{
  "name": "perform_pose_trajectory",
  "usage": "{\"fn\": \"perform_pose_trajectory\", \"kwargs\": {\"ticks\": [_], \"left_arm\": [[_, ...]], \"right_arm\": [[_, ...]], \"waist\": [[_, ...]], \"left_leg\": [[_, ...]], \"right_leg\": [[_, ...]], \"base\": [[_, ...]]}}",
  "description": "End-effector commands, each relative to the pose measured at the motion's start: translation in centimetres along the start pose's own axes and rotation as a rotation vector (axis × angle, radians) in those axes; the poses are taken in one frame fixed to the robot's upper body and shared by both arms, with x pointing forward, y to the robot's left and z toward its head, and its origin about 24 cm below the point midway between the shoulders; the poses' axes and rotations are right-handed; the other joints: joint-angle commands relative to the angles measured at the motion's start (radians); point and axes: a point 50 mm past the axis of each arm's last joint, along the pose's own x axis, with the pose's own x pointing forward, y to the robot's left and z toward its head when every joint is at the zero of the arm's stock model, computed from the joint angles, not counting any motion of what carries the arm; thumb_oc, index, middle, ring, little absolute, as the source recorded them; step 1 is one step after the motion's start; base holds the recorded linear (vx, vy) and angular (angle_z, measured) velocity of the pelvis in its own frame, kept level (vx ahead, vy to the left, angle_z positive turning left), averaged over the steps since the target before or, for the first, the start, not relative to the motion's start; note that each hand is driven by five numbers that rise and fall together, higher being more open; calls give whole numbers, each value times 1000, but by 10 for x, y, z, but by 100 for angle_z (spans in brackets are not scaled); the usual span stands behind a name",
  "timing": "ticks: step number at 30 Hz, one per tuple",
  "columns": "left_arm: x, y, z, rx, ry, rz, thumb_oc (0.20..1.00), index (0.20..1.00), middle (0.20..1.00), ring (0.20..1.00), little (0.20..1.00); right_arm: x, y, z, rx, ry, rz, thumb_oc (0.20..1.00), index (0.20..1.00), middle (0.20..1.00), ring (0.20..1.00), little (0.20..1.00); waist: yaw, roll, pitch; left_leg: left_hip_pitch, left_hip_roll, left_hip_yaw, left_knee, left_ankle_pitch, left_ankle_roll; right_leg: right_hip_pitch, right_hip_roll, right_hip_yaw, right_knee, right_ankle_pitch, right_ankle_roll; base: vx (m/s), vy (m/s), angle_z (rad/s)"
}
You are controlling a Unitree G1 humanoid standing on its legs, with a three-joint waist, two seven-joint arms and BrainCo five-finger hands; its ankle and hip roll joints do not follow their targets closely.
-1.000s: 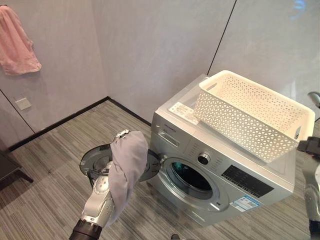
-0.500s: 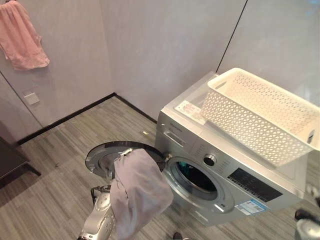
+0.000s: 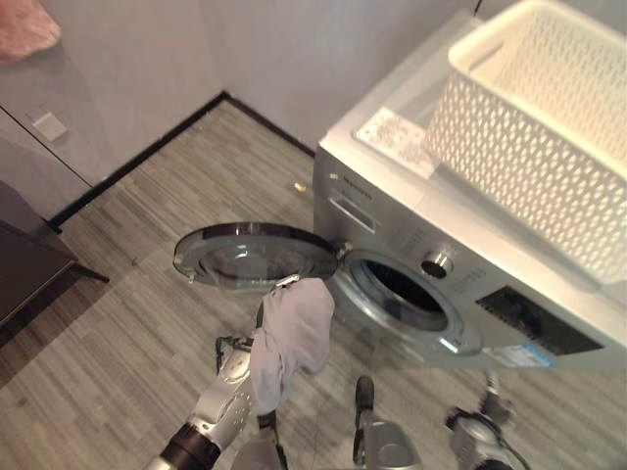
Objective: Grab the laundry basket,head to the washer,open it,put in the laundry and shut it.
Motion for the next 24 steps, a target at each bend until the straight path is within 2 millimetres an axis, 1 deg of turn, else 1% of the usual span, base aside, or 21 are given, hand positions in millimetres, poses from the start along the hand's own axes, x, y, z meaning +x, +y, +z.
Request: {"fn": "perform_pose_trajectory", "kwargs": {"ticks": [1, 3, 4, 5, 6, 8, 9, 10, 11, 13, 15, 16, 19, 21, 23, 24], "left_arm": [[11, -14, 22, -23, -140, -35, 200, 200, 200, 200, 200], [11, -14, 22, -23, -140, -35, 200, 200, 200, 200, 200], [27, -23, 32, -3, -194, -32, 200, 200, 200, 200, 200], [33, -27, 35, 7, -207, -38, 200, 200, 200, 200, 200], [33, -28, 36, 7, -208, -38, 200, 200, 200, 200, 200], [39, -31, 38, 12, -219, -38, 200, 200, 200, 200, 200], [48, -37, 36, 9, -212, -26, 200, 200, 200, 200, 200], [48, -38, 37, 8, -213, -26, 200, 200, 200, 200, 200], [54, -41, 35, 15, -202, -18, 200, 200, 200, 200, 200], [59, -43, 34, 41, -193, -18, 200, 200, 200, 200, 200], [64, -46, 32, 87, -180, -21, 200, 200, 200, 200, 200], [65, -46, 32, 87, -180, -21, 200, 200, 200, 200, 200], [69, -48, 35, 89, -185, -23, 200, 200, 200, 200, 200], [71, -51, 40, 93, -205, -34, 200, 200, 200, 200, 200], [74, -55, 45, 93, -221, -47, 200, 200, 200, 200, 200], [76, -57, 46, 95, -224, -48, 200, 200, 200, 200, 200]], "right_arm": [[6, -11, 5, 37, -12, -20, 1000, 1000, 1000, 1000, 1000], [6, -11, 5, 37, -12, -20, 1000, 1000, 1000, 1000, 1000], [-14, 38, 17, -46, -99, 201, 1000, 1000, 1000, 1000, 1000], [-17, 47, 21, -49, -114, 233, 1000, 1000, 1000, 1000, 1000], [-17, 47, 22, -48, -115, 233, 1000, 1000, 1000, 1000, 1000], [-20, 53, 28, -49, -142, 256, 1000, 1000, 1000, 1000, 1000], [-20, 60, 37, -51, -167, 263, 1000, 1000, 1000, 1000, 1000], [-20, 60, 37, -51, -167, 262, 1000, 1000, 1000, 1000, 1000], [-16, 59, 43, -49, -177, 232, 1000, 1000, 1000, 1000, 1000], [-10, 55, 43, -35, -156, 192, 1000, 1000, 1000, 1000, 1000], [-1, 44, 38, -7, -88, 116, 1000, 1000, 1000, 1000, 1000], [-1, 44, 38, -6, -88, 116, 1000, 1000, 1000, 1000, 1000], [6, 32, 31, -40, -49, 50, 1000, 1000, 1000, 1000, 1000], [9, 26, 25, -66, -21, 22, 1000, 1000, 1000, 1000, 1000], [11, 21, 21, -74, -6, 2, 1000, 1000, 1000, 1000, 1000], [11, 20, 21, -75, -4, 0, 1000, 1000, 1000, 1000, 1000]], "waist": [[14, -34, -15], [14, -34, -15], [7, -35, 47], [3, -36, 61], [3, -36, 59], [0, -34, 71], [-5, -32, 101], [-6, -31, 99], [-9, -26, 124], [-10, -21, 137], [-10, -10, 152], [-11, -10, 151], [-8, 4, 158], [-6, 13, 166], [-6, 25, 172], [-4, 33, 174]], "left_leg": [[83, 63, 58, 11, -77, -14], [83, 63, 58, 11, -77, -14], [8, 74, 64, 21, -52, -22], [-23, 74, 62, 24, -44, -22], [-27, 74, 61, 25, -44, -22], [-64, 77, 60, 32, -37, -24], [-120, 83, 51, 49, -30, -28], [-125, 83, 50, 51, -30, -28], [-164, 85, 44, 64, -25, -31], [-207, 87, 36, 73, -19, -33], [-264, 89, 27, 78, -8, -39], [-266, 89, 26, 79, -8, -39], [-313, 89, 21, 72, 5, -43], [-346, 92, 17, 79, 7, -44], [-380, 94, 12, 94, 6, -45], [-382, 99, 5, 98, -12, -52]], "right_leg": [[-30, -105, 4, 0, -9, 108], [-30, -105, 4, 0, -9, 108], [-106, -113, 6, 10, 8, 104], [-140, -115, 9, 17, 13, 104], [-144, -115, 10, 19, 13, 103], [-184, -117, 11, 33, 14, 100], [-239, -120, 10, 59, 12, 96], [-242, -120, 9, 61, 11, 96], [-282, -117, 9, 86, 6, 92], [-325, -115, 8, 104, 3, 90], [-382, -113, 2, 128, -3, 88], [-385, -113, 2, 129, -3, 88], [-443, -107, -1, 152, -10, 87], [-481, -106, -3, 174, -18, 86], [-527, -105, 3, 207, -30, 84], [-537, -100, 9, 224, -55, 93]], "base": [[0, 0, -15], [-81, -33, -2], [-211, -82, 2], [-212, -83, -13], [-72, -26, -20], [-86, -49, 0], [-100, -66, 12], [-141, -87, 0], [-91, -58, 11], [-83, -80, 13], [-65, -91, 1], [-47, -65, -1], [-25, -60, 2], [-25, -75, 2], [1, -63, 1], [39, -44, 0]]}}
